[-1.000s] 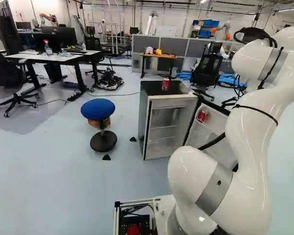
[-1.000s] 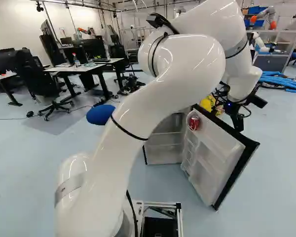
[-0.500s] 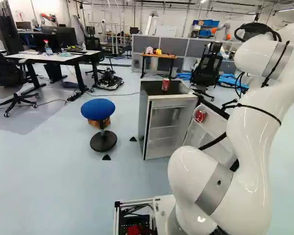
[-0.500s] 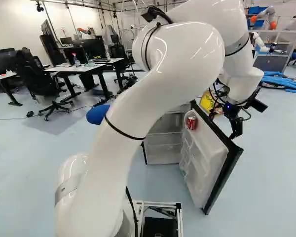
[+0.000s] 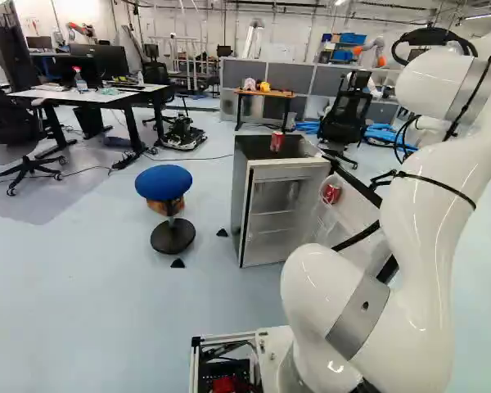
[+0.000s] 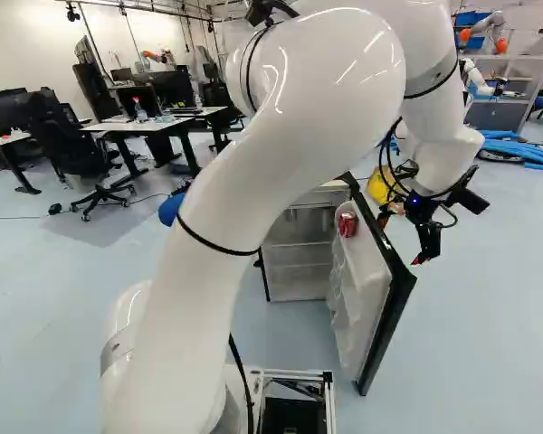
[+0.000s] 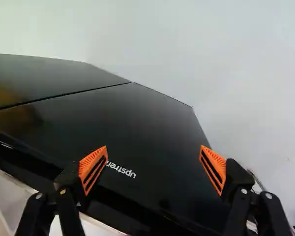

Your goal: Grab a drink from the fridge

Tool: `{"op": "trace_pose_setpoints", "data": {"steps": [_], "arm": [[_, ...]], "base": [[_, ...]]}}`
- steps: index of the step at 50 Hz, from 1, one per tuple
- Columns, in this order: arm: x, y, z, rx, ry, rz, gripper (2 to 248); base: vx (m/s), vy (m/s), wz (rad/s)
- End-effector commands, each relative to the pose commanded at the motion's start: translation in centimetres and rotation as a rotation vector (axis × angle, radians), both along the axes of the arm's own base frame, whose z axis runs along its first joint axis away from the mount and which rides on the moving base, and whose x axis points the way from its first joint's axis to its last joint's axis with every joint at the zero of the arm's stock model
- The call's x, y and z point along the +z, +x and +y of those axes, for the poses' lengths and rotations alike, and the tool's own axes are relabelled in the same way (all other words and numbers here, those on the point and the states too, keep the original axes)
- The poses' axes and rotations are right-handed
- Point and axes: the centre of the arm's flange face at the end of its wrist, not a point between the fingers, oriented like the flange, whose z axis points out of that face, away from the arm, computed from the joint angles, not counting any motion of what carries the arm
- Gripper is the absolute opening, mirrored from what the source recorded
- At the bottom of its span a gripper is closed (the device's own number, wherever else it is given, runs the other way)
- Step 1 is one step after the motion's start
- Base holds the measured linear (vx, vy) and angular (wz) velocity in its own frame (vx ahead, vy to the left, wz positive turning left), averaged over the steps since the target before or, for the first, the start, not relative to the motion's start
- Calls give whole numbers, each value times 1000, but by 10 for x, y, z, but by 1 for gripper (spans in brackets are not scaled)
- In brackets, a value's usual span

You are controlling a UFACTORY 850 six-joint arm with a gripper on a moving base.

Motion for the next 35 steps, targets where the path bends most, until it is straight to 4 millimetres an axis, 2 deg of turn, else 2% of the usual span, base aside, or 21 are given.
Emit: {"op": "trace_pose_setpoints", "data": {"steps": [35], "arm": [[-2, -31, 47, 4, 54, 39, 247]], "base": [[0, 0, 0]]}}
